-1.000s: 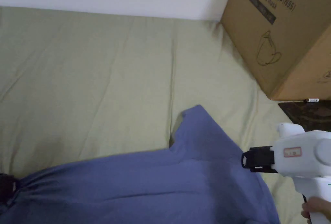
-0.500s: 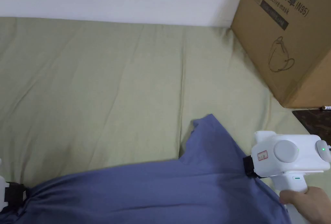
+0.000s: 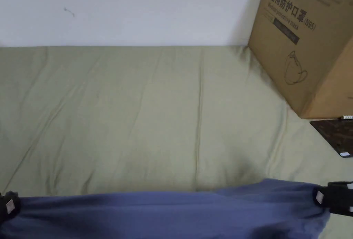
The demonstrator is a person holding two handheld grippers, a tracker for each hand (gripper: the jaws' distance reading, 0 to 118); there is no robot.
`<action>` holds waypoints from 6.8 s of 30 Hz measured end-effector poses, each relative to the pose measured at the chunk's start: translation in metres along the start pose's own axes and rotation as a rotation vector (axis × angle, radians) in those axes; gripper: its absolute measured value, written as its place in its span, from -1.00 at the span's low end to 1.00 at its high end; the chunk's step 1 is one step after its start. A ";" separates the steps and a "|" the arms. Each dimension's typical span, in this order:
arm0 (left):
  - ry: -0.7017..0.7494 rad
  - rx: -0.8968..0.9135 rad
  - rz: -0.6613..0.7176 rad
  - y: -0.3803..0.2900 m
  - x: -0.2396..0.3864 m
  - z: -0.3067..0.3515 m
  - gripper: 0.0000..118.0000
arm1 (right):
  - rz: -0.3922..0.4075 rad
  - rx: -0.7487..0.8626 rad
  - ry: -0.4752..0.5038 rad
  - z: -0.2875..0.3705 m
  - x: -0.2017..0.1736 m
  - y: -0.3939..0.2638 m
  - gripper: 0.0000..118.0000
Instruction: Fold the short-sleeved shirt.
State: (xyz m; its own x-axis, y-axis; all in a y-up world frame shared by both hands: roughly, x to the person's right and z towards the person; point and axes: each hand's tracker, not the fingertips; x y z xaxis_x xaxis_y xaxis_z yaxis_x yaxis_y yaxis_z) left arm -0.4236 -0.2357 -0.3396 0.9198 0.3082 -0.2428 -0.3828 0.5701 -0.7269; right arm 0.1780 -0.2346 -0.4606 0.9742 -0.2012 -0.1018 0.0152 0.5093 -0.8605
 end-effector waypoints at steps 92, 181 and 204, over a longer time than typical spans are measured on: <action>-0.255 -0.414 0.109 -0.132 0.077 -0.096 -0.78 | -0.225 -0.151 0.143 0.039 -0.026 -0.157 -1.00; -0.641 -0.401 0.363 -0.130 0.137 -0.100 0.46 | -0.330 -0.233 0.159 0.014 -0.020 -0.185 -1.00; -0.794 -0.491 0.326 -0.153 0.146 -0.078 -1.00 | -0.185 -0.234 0.247 -0.004 -0.067 -0.163 -1.00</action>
State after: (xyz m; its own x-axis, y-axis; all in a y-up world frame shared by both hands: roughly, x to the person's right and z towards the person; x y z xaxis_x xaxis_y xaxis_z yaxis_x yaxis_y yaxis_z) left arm -0.2243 -0.3376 -0.3142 0.3828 0.9176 -0.1075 -0.3641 0.0429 -0.9304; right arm 0.1093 -0.3078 -0.3157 0.8757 -0.4822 -0.0265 0.1065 0.2463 -0.9633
